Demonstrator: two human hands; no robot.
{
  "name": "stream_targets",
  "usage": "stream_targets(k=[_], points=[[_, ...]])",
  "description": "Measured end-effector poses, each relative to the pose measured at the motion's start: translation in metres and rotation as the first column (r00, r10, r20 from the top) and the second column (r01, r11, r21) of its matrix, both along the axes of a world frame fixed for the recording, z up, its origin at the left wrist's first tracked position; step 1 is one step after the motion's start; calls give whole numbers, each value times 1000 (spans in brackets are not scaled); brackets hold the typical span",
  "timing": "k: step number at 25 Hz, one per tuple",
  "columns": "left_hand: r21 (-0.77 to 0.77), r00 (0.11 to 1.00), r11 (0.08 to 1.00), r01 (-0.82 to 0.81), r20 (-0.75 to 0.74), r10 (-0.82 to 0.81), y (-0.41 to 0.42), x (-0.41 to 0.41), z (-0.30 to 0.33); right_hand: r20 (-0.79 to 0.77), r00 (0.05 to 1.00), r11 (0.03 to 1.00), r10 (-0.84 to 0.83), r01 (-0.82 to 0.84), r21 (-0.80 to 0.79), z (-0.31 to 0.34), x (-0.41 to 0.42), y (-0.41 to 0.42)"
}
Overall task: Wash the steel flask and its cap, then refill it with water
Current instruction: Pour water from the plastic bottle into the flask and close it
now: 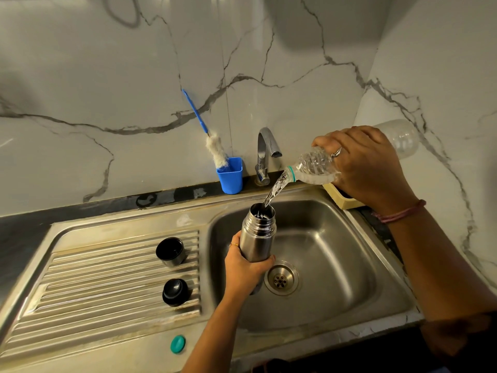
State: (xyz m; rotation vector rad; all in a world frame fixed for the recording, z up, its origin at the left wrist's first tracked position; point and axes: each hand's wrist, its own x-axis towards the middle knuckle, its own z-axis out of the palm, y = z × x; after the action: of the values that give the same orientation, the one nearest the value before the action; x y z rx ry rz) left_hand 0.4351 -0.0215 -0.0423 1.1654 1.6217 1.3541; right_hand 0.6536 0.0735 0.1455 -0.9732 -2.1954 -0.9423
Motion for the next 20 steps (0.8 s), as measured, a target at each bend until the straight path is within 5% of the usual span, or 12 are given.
stream_targets(k=[20], points=[[-12,1000,1000,8,11,-8,-4,0,-2,51,998,997,27,-30,76,7,-7,0]])
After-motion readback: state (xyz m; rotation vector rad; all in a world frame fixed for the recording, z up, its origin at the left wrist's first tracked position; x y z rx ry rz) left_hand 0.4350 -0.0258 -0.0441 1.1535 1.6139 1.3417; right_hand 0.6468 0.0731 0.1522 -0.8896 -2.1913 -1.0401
